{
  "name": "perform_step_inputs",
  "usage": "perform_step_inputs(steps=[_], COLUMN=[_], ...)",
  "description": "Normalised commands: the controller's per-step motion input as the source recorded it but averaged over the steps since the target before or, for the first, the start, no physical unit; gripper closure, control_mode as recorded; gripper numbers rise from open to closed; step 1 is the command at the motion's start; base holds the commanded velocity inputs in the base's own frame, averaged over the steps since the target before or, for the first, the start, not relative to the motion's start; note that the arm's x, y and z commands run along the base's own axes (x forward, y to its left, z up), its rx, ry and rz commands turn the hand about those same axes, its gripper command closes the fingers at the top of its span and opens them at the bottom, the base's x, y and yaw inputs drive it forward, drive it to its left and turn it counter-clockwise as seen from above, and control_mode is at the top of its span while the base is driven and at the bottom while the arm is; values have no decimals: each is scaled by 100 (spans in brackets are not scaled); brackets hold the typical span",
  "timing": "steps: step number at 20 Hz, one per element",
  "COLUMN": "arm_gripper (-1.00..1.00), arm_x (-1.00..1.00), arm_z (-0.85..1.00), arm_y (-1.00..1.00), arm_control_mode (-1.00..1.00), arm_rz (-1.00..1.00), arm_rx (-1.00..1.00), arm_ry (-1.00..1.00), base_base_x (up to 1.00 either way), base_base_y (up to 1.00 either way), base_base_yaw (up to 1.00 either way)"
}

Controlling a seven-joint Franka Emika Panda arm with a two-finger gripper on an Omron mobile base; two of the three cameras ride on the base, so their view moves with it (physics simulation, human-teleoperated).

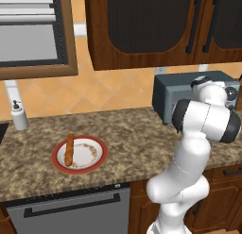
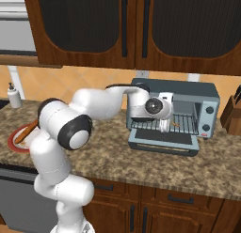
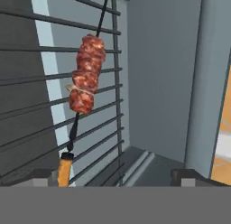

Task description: Pick up the kebab skewer and baguette bread, and place them inside the toaster oven. Close the toaster oven door and start by setting the timer.

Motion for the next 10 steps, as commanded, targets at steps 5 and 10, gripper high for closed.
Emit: perform_step_inputs(steps=[5,10], arm_gripper=[-100,-100], arm_x=[-99,-76], arm_z=[31,69], arm_y=[54,99], arm_control_mode=[-100,-100], arm_rz=[-11,-31], arm_rx=[4,13], arm_ry=[0,3], base_base_x=[0,0], base_base_y=[0,0], base_base_yaw=[0,0])
